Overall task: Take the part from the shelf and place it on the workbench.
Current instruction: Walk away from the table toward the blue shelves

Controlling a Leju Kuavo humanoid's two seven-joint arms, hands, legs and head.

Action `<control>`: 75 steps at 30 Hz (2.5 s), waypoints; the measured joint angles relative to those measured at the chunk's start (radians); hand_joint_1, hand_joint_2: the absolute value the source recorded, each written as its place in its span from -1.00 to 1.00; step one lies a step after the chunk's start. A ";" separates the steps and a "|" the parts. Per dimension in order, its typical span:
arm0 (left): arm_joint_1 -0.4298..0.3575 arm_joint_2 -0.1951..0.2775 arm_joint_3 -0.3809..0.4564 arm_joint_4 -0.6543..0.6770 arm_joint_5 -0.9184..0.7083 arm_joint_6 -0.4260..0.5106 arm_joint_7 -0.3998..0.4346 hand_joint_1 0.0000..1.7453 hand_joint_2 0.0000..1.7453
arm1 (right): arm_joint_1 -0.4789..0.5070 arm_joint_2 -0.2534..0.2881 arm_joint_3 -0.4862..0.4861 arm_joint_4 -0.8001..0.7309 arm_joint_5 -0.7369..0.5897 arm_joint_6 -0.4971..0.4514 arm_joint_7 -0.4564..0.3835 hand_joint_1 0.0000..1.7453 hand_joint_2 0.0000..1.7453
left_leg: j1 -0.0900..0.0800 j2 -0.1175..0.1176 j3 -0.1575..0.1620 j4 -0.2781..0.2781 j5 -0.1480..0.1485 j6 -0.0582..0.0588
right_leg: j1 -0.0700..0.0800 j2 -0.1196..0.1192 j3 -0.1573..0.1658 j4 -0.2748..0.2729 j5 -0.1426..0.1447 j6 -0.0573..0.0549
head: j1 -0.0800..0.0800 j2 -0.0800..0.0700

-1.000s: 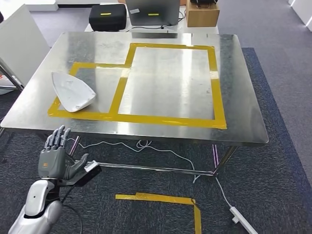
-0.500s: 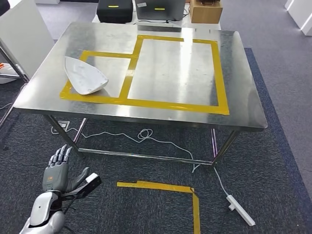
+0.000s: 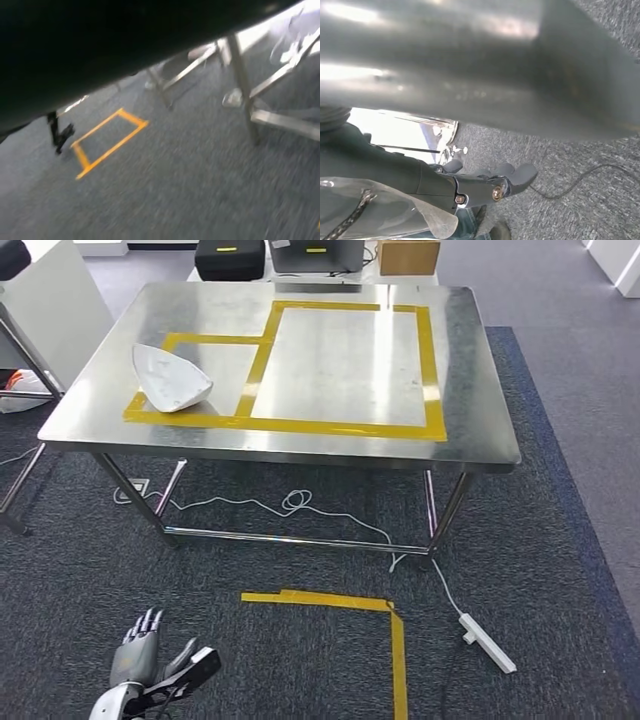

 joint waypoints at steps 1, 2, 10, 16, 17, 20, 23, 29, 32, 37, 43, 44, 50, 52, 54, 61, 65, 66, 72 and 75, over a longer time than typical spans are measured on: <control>-0.002 -0.007 0.004 0.032 0.013 -0.014 -0.005 -1.00 -1.00 | 0.000 0.000 0.000 0.000 -0.008 -0.001 -0.006 -1.00 -1.00 | 0.000 0.000 0.005 0.037 -0.003 0.000 | 0.001 -0.001 -0.017 0.007 0.010 0.000 | 0.000 0.000; -0.002 -0.015 0.008 0.066 0.026 -0.031 -0.009 -1.00 -1.00 | 0.000 0.000 -0.001 0.000 -0.017 -0.002 -0.011 -1.00 -1.00 | 0.000 0.000 0.025 0.041 0.013 0.003 | 0.001 -0.001 -0.036 0.014 0.018 0.001 | -0.001 0.000; 0.025 -0.084 0.060 0.316 0.095 -0.087 0.016 -1.00 -1.00 | 0.004 0.004 -0.010 0.004 -0.074 0.000 -0.030 -1.00 -1.00 | -0.014 0.004 0.231 -0.267 0.055 0.045 | 0.000 -0.001 -0.104 0.039 0.065 0.042 | -0.002 0.000; 0.060 -0.096 0.112 0.424 0.132 -0.128 0.082 -1.00 -1.00 | 0.011 0.005 -0.016 0.007 -0.088 0.001 -0.036 -1.00 -1.00 | -0.013 0.010 0.150 -0.271 0.123 0.067 | -0.007 0.006 -0.163 0.310 -0.141 0.064 | 0.000 0.000; 0.061 -0.097 0.120 0.435 0.135 -0.138 0.100 -1.00 -1.00 | 0.011 0.006 -0.016 0.008 -0.088 0.001 -0.038 -1.00 -1.00 | -0.013 0.010 0.134 -0.268 0.135 0.065 | -0.007 0.006 -0.147 0.322 -0.121 0.065 | 0.000 0.000; 0.064 -0.097 0.138 0.453 0.142 -0.144 0.137 -1.00 -1.00 | 0.008 0.005 -0.017 0.011 -0.088 -0.001 -0.042 -1.00 -1.00 | -0.014 0.009 0.089 -0.253 0.165 0.056 | -0.008 0.007 -0.001 0.164 -0.049 0.061 | 0.001 0.000; 0.067 -0.097 0.152 0.460 0.148 -0.135 0.147 -1.00 -1.00 | 0.002 0.005 -0.017 0.013 -0.088 -0.003 -0.044 -1.00 -1.00 | -0.016 0.007 0.070 -0.245 0.195 0.041 | -0.003 0.009 0.113 -0.015 -0.083 0.044 | 0.000 0.000; 0.078 -0.093 0.182 0.472 0.168 -0.117 0.140 -1.00 -1.00 | 0.005 0.005 -0.016 0.013 -0.097 0.001 -0.052 -1.00 -1.00 | -0.006 0.000 0.032 -0.095 0.034 0.007 | -0.005 -0.003 0.047 -0.016 -0.028 0.003 | -0.010 0.000; 0.078 -0.093 0.195 0.473 0.173 -0.105 0.130 -1.00 -1.00 | 0.007 0.005 -0.016 0.014 -0.104 0.003 -0.061 -1.00 -1.00 | -0.001 0.000 0.038 0.046 -0.007 0.000 | -0.002 -0.008 -0.004 0.006 0.002 0.002 | -0.012 0.000; 0.075 -0.093 0.210 0.473 0.179 -0.097 0.128 -1.00 -1.00 | 0.006 0.005 -0.017 0.013 -0.114 0.004 -0.077 -1.00 -1.00 | -0.005 -0.001 0.239 -0.208 0.036 0.019 | 0.000 -0.009 -0.083 0.049 0.039 0.018 | -0.011 0.000; 0.073 -0.099 0.224 0.477 0.188 -0.097 0.128 -1.00 -1.00 | 0.012 0.004 -0.017 0.015 -0.125 -0.003 -0.085 -1.00 -1.00 | -0.005 0.009 0.204 -0.265 0.079 0.059 | -0.005 0.002 -0.128 0.113 -0.026 0.053 | -0.010 0.000; 0.073 -0.100 0.225 0.477 0.188 -0.097 0.128 -1.00 -1.00 | 0.013 0.004 -0.017 0.015 -0.127 -0.004 -0.086 -1.00 -1.00 | -0.006 0.009 0.187 -0.265 0.093 0.063 | -0.005 0.004 -0.143 0.169 -0.083 0.057 | -0.008 0.000; 0.073 -0.113 0.233 0.477 0.191 -0.098 0.121 -1.00 -1.00 | 0.012 0.005 -0.019 0.016 -0.135 -0.008 -0.090 -1.00 -1.00 | -0.008 0.011 0.078 -0.252 0.176 0.055 | -0.009 0.005 -0.033 0.227 -0.052 0.063 | -0.006 0.000; 0.073 -0.117 0.236 0.477 0.193 -0.099 0.118 -1.00 -1.00 | 0.008 0.005 -0.019 0.018 -0.138 -0.009 -0.092 -1.00 -1.00 | -0.010 0.010 0.056 -0.242 0.199 0.045 | -0.008 0.006 0.086 0.060 -0.069 0.054 | -0.007 0.000; 0.072 -0.120 0.237 0.477 0.196 -0.099 0.117 -1.00 -1.00 | 0.006 0.005 -0.019 0.019 -0.140 -0.010 -0.094 -1.00 -1.00 | -0.011 0.011 0.047 -0.242 0.225 0.034 | -0.004 0.008 0.131 -0.024 -0.096 0.041 | -0.007 0.000; 0.078 -0.119 0.245 0.480 0.209 -0.105 0.109 -1.00 -1.00 | 0.009 0.009 -0.020 0.020 -0.143 -0.011 -0.096 -1.00 -1.00 | -0.005 0.004 0.024 -0.196 0.140 0.009 | -0.007 -0.001 0.075 -0.017 -0.052 0.001 | -0.013 0.000; 0.078 -0.120 0.258 0.480 0.221 -0.106 0.099 -1.00 -1.00 | 0.012 0.009 -0.020 0.022 -0.148 -0.010 -0.099 -1.00 -1.00 | -0.002 0.004 0.025 -0.076 0.066 0.002 | -0.006 -0.004 0.036 -0.010 -0.024 -0.001 | -0.017 0.000; 0.078 -0.120 0.268 0.480 0.229 -0.107 0.092 -1.00 -1.00 | 0.012 0.009 -0.020 0.023 -0.152 -0.010 -0.101 -1.00 -1.00 | -0.002 0.004 0.054 -0.040 0.060 0.002 | -0.004 -0.006 0.006 -0.003 -0.004 0.000 | -0.017 0.000; 0.071 -0.120 0.299 0.480 0.241 -0.111 0.081 -1.00 -1.00 | 0.012 0.012 -0.020 0.026 -0.160 -0.009 -0.106 -1.00 -1.00 | -0.010 0.005 0.281 -0.284 0.022 0.040 | 0.002 -0.010 -0.084 0.027 0.066 0.031 | -0.016 0.000; 0.074 -0.123 0.304 0.480 0.241 -0.111 0.082 -1.00 -1.00 | 0.014 0.012 -0.020 0.028 -0.161 -0.010 -0.106 -1.00 -1.00 | -0.007 0.010 0.261 -0.292 0.043 0.060 | -0.001 -0.003 -0.120 0.084 0.026 0.047 | -0.013 0.000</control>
